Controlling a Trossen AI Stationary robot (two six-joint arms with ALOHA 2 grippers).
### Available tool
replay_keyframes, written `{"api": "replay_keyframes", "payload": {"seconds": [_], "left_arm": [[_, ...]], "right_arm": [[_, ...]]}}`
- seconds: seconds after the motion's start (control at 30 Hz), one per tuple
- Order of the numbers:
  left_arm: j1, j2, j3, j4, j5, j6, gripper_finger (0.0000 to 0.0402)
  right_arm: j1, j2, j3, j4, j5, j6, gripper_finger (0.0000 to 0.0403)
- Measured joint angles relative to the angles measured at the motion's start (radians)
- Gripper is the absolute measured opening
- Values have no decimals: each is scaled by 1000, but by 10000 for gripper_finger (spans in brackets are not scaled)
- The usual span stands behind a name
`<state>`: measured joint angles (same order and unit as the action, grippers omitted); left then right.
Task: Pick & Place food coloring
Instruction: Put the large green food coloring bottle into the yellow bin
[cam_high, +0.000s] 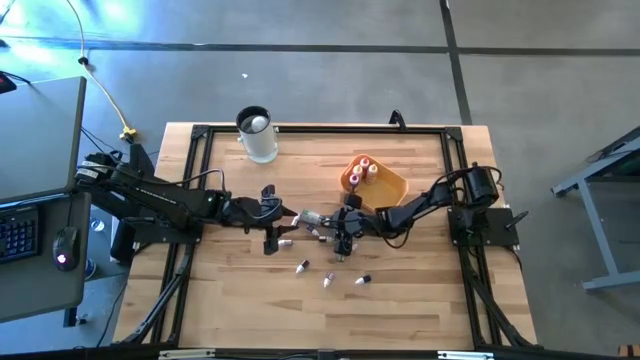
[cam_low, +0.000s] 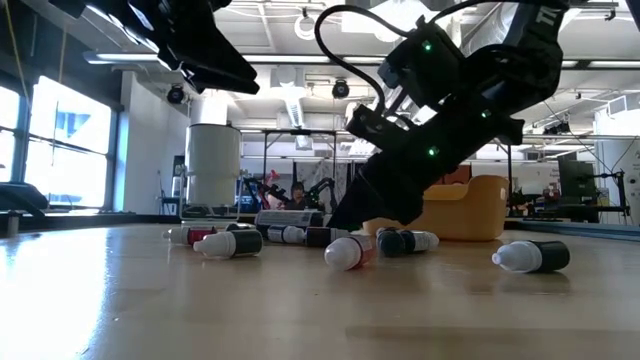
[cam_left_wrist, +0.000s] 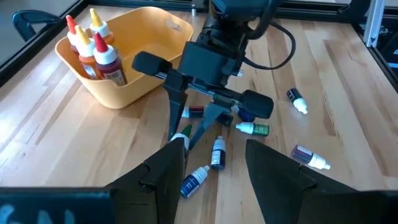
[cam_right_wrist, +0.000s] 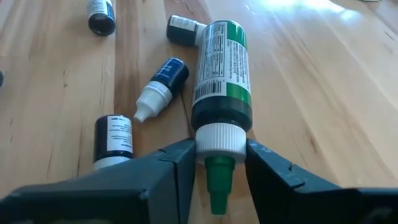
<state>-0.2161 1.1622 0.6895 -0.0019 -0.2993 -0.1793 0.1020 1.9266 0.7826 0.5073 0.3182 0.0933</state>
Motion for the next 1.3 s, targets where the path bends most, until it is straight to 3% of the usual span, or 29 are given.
{"api": "replay_keyframes", "payload": {"seconds": [0.2, 0.37, 0.53, 0.77, 1.03, 1.3], "left_arm": [[0, 0, 0, -1, 0, -1, 170], [0, 0, 0, 0, 0, -40, 170], [0, 0, 0, 0, 10, -115, 170], [0, 0, 0, 1, 16, -118, 170], [0, 1, 0, 3, 17, -117, 170], [0, 1, 0, 3, 17, -115, 170]], "right_arm": [[15, -22, 0, -11, -35, -15, 112], [58, -139, 1, -65, -55, -49, 111], [112, -328, 2, -288, -17, -131, 110], [148, -599, 2, -677, 122, -160, 109], [80, -816, 2, -1004, 147, -236, 115], [-47, -822, 2, -1170, 94, -367, 117]]}}
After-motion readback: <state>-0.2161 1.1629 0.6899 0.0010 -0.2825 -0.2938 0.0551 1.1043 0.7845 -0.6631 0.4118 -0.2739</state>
